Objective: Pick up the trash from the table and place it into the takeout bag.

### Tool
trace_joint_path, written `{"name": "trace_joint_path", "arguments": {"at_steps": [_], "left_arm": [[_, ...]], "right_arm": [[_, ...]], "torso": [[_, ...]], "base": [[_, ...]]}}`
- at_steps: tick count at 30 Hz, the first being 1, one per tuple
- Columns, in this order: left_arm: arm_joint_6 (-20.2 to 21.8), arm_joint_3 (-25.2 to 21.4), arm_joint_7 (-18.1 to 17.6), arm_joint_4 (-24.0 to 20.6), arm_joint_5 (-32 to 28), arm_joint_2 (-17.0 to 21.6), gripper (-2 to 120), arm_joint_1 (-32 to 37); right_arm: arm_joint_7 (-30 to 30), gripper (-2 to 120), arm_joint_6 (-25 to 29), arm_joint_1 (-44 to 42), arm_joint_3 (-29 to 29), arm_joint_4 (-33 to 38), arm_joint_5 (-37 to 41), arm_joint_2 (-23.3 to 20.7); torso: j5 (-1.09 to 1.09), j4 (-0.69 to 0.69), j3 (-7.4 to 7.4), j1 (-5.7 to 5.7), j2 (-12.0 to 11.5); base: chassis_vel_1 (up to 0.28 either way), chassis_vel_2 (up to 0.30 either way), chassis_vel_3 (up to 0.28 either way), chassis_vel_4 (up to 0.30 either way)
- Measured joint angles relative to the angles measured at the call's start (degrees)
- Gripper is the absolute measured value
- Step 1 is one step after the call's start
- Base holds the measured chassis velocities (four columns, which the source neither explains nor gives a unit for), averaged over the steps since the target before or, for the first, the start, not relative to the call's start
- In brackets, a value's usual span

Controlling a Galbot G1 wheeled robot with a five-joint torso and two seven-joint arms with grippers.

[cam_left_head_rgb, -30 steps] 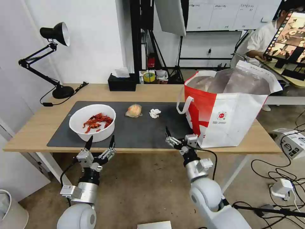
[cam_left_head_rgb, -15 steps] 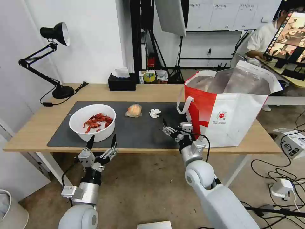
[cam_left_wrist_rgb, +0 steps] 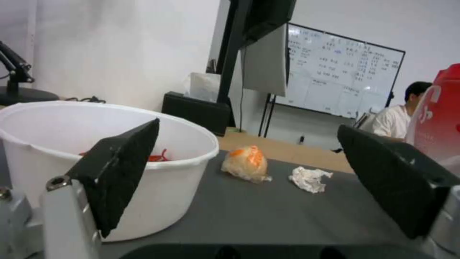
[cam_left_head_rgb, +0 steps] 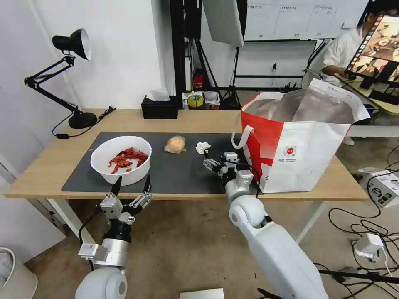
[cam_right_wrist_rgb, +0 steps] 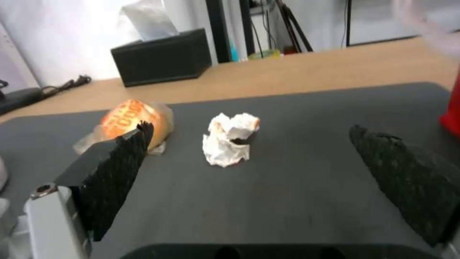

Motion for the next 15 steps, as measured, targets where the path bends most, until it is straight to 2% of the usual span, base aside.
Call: {"name": "trace_joint_path", "arguments": {"at_steps": [15], "left_arm": [[-0.41, 0.13, 0.2, 0.49, 0.22, -0.58, 100, 0.18]], "right_arm": [[1.54, 100, -2.07, 7.19, -1.77, -8.53, 0.27, 3.72]], "torso": [[0.0, 0.0, -0.01, 0.0, 0.0]], "base": [[0.0, 0.0, 0.0, 0.0]]}}
